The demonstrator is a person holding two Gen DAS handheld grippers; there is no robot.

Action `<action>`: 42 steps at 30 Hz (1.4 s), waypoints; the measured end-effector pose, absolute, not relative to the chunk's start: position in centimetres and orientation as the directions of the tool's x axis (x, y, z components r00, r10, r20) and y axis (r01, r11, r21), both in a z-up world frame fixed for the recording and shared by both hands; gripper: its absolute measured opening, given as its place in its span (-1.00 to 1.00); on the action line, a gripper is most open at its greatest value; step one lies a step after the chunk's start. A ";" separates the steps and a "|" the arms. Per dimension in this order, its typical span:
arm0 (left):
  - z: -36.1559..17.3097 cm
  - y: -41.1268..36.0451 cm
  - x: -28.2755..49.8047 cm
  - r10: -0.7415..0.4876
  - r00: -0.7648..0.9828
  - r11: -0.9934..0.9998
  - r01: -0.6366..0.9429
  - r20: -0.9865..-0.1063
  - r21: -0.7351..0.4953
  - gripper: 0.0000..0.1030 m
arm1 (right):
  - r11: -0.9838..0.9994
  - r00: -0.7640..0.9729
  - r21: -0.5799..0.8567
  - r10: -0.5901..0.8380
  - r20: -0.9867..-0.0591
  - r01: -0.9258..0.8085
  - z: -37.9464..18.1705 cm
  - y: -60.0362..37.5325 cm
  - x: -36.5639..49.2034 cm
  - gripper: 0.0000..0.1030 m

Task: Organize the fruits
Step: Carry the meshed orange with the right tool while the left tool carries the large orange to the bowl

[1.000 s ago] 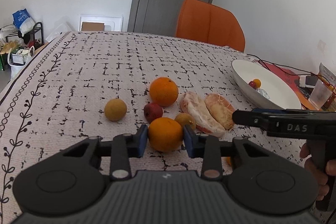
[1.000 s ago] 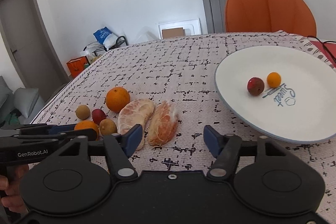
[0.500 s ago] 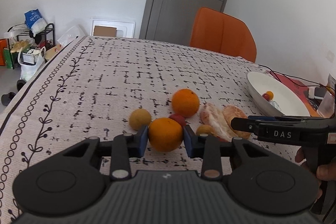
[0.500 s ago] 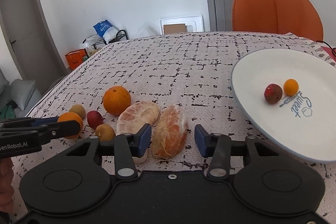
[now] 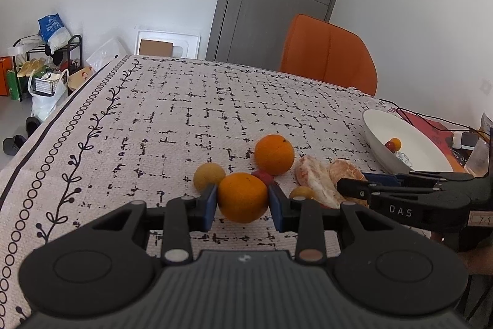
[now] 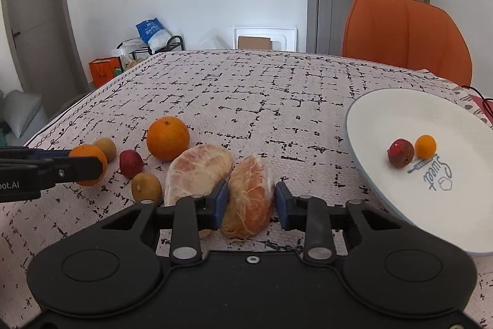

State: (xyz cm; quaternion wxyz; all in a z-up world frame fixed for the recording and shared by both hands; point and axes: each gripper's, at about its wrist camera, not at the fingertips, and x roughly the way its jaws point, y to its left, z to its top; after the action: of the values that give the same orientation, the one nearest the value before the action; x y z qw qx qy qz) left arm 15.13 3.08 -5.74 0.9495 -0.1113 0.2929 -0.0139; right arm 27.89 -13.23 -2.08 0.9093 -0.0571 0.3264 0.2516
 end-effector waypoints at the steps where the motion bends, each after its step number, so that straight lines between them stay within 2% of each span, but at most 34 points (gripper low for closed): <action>1: -5.7 3.0 15.1 -0.093 0.829 0.975 -0.037 -0.552 -0.219 -0.33 | 0.868 0.660 0.063 0.420 -0.623 -0.493 -2.0 -13.3 27.9 -0.42; 8: -4.9 2.1 15.0 -0.101 0.836 0.977 -0.017 -0.539 -0.210 -0.33 | 0.873 0.663 0.097 0.432 -0.612 -0.478 -1.5 -15.0 27.2 -0.45; 21: -2.9 -1.2 15.6 -0.163 0.852 0.979 0.078 -0.498 -0.187 -0.33 | 0.890 0.724 0.138 0.436 -0.534 -0.434 1.2 -18.7 25.4 -0.45; 42: -1.6 -8.5 18.7 -0.259 0.831 0.966 0.227 -0.492 -0.125 -0.33 | 0.940 0.811 0.170 0.340 -0.476 -0.295 2.0 -26.3 25.4 -0.45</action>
State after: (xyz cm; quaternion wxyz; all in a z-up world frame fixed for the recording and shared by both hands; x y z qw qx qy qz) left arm 18.74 -8.50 -1.64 0.9564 -0.0305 0.2612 -0.1270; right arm 25.35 -26.34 1.96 0.9506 0.0442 0.2580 0.1671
